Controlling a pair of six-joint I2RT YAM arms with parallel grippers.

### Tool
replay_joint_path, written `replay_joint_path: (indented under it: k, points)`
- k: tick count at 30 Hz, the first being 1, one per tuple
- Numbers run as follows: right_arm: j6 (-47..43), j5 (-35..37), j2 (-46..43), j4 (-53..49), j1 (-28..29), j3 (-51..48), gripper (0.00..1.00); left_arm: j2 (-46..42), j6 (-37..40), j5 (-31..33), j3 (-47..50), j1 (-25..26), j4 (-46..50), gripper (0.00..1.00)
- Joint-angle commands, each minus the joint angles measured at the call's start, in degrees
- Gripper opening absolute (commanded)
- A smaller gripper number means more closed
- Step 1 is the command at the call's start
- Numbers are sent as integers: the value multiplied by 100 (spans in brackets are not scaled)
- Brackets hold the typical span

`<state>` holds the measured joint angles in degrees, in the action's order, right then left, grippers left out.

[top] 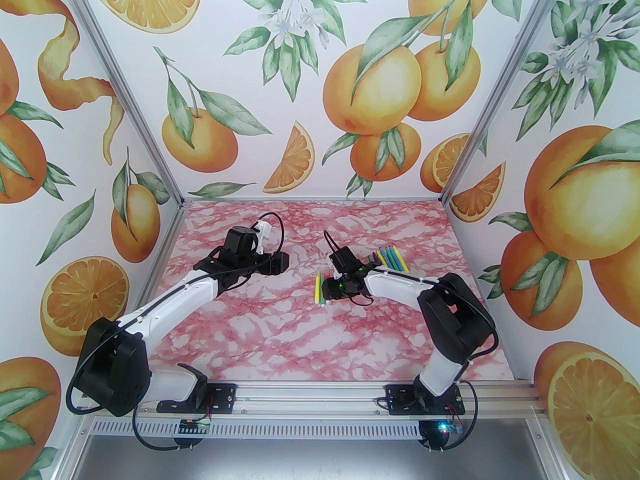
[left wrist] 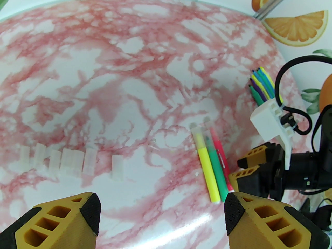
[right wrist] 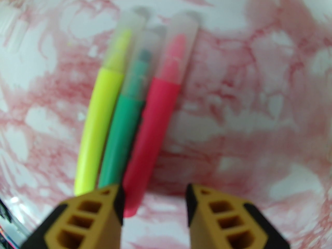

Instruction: Open the pen caps

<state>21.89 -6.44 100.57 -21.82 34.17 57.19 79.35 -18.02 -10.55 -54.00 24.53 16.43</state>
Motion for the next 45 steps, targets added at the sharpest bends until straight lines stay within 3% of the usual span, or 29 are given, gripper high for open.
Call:
replay_joint_path:
  k: [1,10,23,45]
  points:
    - [61,125,170,17,76,179,44,-192,-13,-49,91,-54,-192,82]
    - [45,425,402,-223,131,359,43,-238,27,-79,196,-116,-226,82]
    - [-252,1526,717,-1031,131,836,38,-271,54,-120,306,-203,-286,82]
    - [-352,1309,1171,-1253,125,1260,22,-333,63,-31,421,-265,-311,82]
